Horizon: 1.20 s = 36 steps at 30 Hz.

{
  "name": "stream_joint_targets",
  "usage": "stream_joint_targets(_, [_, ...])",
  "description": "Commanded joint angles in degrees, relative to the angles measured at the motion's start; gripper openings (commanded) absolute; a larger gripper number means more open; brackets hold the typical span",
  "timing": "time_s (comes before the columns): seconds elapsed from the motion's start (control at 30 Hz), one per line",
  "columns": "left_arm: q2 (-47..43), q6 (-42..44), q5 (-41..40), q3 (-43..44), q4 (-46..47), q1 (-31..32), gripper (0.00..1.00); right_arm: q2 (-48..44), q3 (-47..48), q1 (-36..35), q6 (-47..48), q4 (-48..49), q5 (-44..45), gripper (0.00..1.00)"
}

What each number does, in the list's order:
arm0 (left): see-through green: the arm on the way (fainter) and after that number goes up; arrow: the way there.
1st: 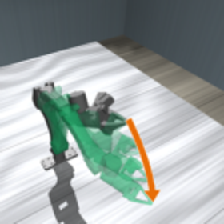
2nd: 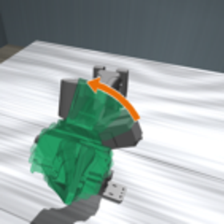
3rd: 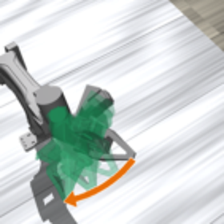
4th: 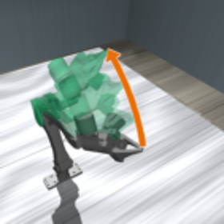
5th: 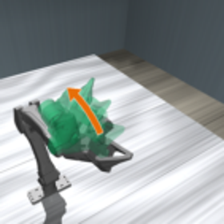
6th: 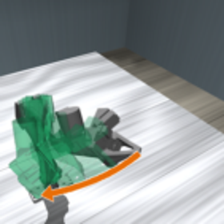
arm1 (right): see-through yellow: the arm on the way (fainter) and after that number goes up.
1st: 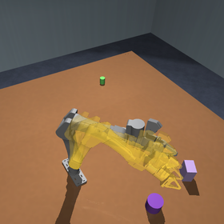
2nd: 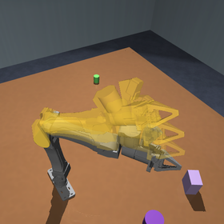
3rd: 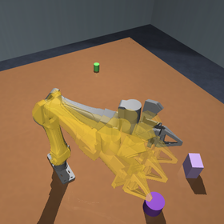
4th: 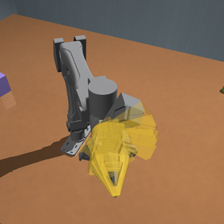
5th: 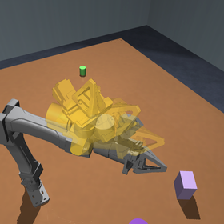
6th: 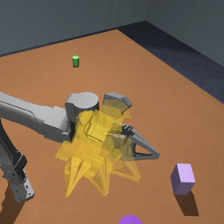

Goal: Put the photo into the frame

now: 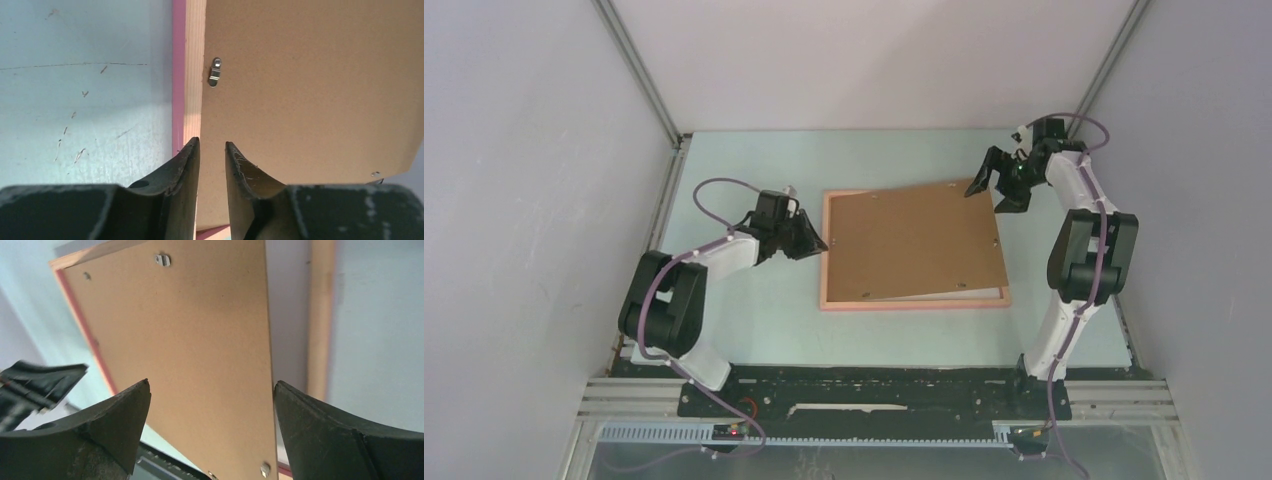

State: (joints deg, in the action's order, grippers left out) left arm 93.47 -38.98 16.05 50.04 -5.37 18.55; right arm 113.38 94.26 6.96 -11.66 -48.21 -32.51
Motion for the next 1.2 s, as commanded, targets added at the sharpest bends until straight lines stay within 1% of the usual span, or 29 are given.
stream_joint_targets(0.0, [-5.3,0.5,-2.2,-1.2,-0.3,-0.7,0.34,-4.9,6.4,-1.2,3.4,-6.0,13.1,1.0])
stream_joint_targets(0.07, [-5.7,0.3,-1.6,-1.0,-0.5,-1.0,0.37,-4.1,8.2,-1.5,4.5,-8.8,15.2,1.0])
stream_joint_targets(0.13, [-6.0,0.1,-1.4,-1.0,-0.5,-1.3,0.4,-4.2,8.0,-1.7,4.3,-10.5,21.2,1.0])
stream_joint_targets(0.2, [-5.7,0.1,-1.9,-1.1,-0.5,-1.3,0.44,-6.1,5.9,-2.9,3.1,-9.5,30.1,1.0])
stream_joint_targets(0.23, [-5.1,0.0,-1.6,-0.9,-0.5,-1.3,0.46,-7.4,4.5,-4.1,2.3,-8.2,39.5,1.0])
stream_joint_targets(0.27, [-4.3,-0.3,-1.3,-0.7,-0.5,-1.4,0.47,-8.8,2.9,-5.2,1.5,-6.2,44.5,1.0])
stream_joint_targets(0.3, [-3.6,-0.7,-0.9,-0.7,-0.1,-1.4,0.47,-10.4,1.2,-5.8,1.5,-4.1,44.9,1.0])
stream_joint_targets(0.33, [-3.0,-1.2,-0.6,-0.7,0.5,-1.4,0.47,-11.7,-0.5,-5.9,1.4,-2.1,41.3,1.0])
stream_joint_targets(0.4, [-1.6,-1.9,-0.2,-0.8,1.8,-1.4,0.47,-14.0,-3.1,-6.7,-1.2,1.4,29.4,1.0])
stream_joint_targets(0.47, [0.0,-2.1,-0.2,-0.5,2.1,-1.4,0.42,-16.0,-8.6,-11.7,-3.8,10.0,14.7,0.98])
stream_joint_targets(0.5, [0.8,-2.2,-0.3,-0.5,2.4,-1.4,0.42,-16.4,-11.5,-14.3,-6.6,15.0,9.4,0.9])
stream_joint_targets(0.57, [1.8,-2.6,-0.3,-0.7,2.9,-1.4,0.41,-15.8,-15.3,-19.6,-12.8,23.7,4.4,0.65])
stream_joint_targets(0.67, [2.6,-3.0,-0.1,-1.1,3.4,-1.3,0.4,-11.6,-16.0,-27.1,-19.3,33.2,1.5,0.6])
stream_joint_targets(0.7, [2.7,-3.0,-0.3,-1.4,3.5,-1.3,0.39,-10.1,-16.0,-29.0,-21.5,36.5,1.0,0.53])
stream_joint_targets(0.73, [2.8,-3.0,-0.5,-1.6,3.5,-1.3,0.38,-8.4,-15.8,-30.7,-23.6,39.0,0.9,0.43])
stream_joint_targets(0.77, [3.0,-3.1,-0.6,-1.8,3.4,-1.3,0.33,-6.8,-15.7,-32.3,-25.7,41.5,1.1,0.34])
stream_joint_targets(0.8, [3.1,-3.3,-0.6,-2.0,3.7,-1.3,0.28,-5.3,-15.5,-33.4,-27.9,43.7,1.1,0.27])
stream_joint_targets(0.83, [3.3,-3.8,-0.2,-2.2,4.3,-1.3,0.26,-3.6,-15.3,-34.4,-29.7,45.2,1.2,0.23])
stream_joint_targets(0.93, [4.7,-4.7,0.8,-2.2,5.1,-1.3,0.27,1.0,-14.4,-37.0,-34.3,47.5,1.6,0.22])
stream_joint_targets(1.0, [5.1,-4.8,0.9,-2.1,5.1,-1.3,0.28,4.2,-13.4,-38.3,-35.3,47.7,2.2,0.22])
stream_joint_targets(1.03, [5.3,-4.7,0.9,-2.2,5.1,-1.3,0.27,6.2,-12.8,-38.7,-35.6,47.7,2.1,0.21])
stream_joint_targets(1.07, [5.4,-4.7,0.9,-2.2,5.1,-1.3,0.27,7.5,-12.0,-38.9,-35.9,47.6,2.5,0.18])
stream_joint_targets(1.13, [5.5,-4.6,1.1,-2.2,5.1,-1.3,0.26,9.3,-11.8,-39.0,-36.4,49.1,3.1,0.02])
stream_joint_targets(1.17, [5.5,-4.6,1.1,-2.3,5.1,-1.3,0.26,10.0,-11.7,-39.0,-36.1,49.7,3.3,0.0])
